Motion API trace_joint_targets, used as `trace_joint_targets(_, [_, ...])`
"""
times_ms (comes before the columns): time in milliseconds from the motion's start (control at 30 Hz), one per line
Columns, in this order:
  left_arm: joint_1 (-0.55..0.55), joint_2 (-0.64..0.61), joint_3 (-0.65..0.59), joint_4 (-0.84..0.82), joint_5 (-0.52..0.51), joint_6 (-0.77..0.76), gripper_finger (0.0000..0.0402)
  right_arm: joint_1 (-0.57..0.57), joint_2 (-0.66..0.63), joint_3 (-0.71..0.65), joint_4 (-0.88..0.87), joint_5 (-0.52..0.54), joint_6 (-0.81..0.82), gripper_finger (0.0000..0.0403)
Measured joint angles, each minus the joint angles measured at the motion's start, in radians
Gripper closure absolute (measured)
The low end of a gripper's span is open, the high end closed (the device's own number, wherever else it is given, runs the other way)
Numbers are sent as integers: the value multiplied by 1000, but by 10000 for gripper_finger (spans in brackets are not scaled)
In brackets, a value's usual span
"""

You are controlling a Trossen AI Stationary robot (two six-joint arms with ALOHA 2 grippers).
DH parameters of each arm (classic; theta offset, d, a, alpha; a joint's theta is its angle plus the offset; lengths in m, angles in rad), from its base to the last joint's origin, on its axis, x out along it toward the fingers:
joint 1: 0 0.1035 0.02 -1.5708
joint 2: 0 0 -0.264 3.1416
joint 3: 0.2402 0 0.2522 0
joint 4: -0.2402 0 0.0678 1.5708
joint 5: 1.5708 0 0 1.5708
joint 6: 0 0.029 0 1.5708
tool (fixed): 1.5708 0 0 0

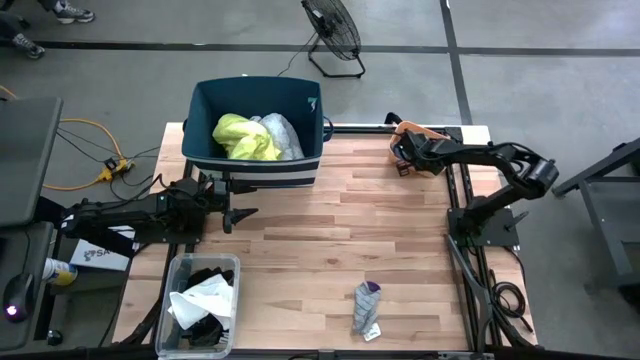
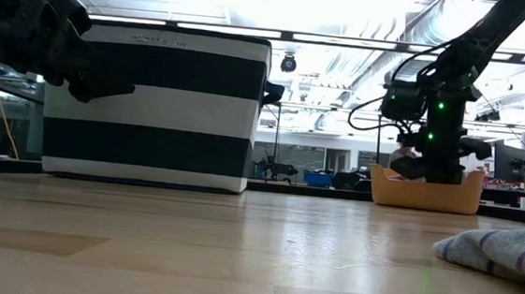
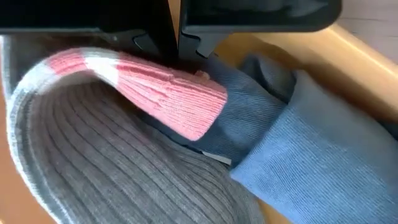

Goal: Pick & Place Cloths
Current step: Put the pink sock into the orange bin

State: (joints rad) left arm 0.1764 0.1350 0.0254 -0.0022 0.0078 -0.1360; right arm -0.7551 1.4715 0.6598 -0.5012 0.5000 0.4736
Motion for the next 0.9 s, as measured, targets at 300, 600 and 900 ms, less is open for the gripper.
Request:
trace_joint_targets(300, [0, 0, 0, 0, 0, 0, 80, 5, -44, 0, -2, 21, -1, 401])
trace_joint_targets(600, [0, 0, 0, 0, 0, 0, 80, 18, -122, 0, -3, 22, -7, 401])
trace_joint_targets(900, [0, 0, 0, 0, 0, 0, 80, 18, -188, 0, -34, -5, -19, 399])
